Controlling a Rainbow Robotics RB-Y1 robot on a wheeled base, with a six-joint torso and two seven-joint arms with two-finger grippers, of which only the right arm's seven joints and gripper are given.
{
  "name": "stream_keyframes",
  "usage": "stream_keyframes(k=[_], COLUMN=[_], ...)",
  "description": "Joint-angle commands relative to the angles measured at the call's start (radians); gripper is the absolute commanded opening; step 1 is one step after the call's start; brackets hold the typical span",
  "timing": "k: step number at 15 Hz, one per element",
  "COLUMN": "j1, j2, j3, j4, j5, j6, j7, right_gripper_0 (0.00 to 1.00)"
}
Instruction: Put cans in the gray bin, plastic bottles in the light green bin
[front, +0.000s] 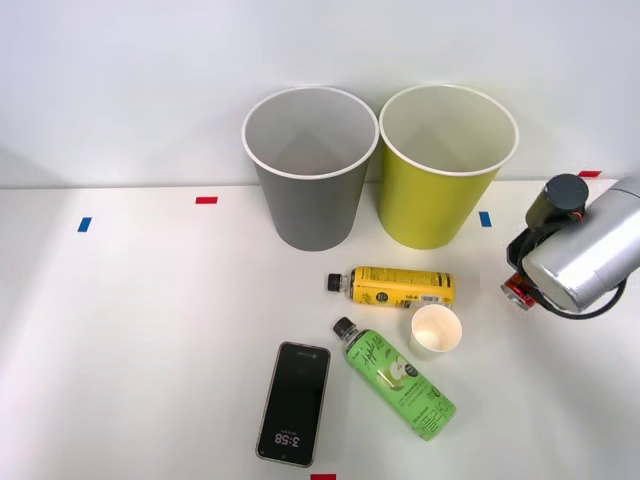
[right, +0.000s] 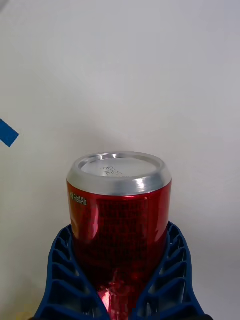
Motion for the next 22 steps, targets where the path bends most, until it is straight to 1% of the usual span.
stream_keyframes(k=[1,4,7,10,11,12,15,18,22], j1=[0.127,0.196,0.254,0.317,0.343,0.360,0.385,0.383,0.371], j2=[-0.053,-0.071,-0.077,-0.100,-0.110,-0.114,-0.108,-0.099,-0.085], j3=[0.000,0.000,0.000,0.000,0.000,0.000,0.000,0.000,0.000], j4=[-0.181,-0.314,-0.449,-0.589,-0.648,-0.676,-0.676,-0.676,-0.676], j5=[0.160,0.274,0.346,0.395,0.416,0.422,0.436,0.458,0.470], j6=[0.009,0.009,0.007,0.004,0.003,-0.007,-0.060,-0.232,-0.617], j7=[0.237,0.432,0.584,0.691,0.710,0.711,0.718,0.728,0.731], right_gripper_0=[0.00,0.00,0.00,0.00,0.00,0.00,0.00,0.00,0.00])
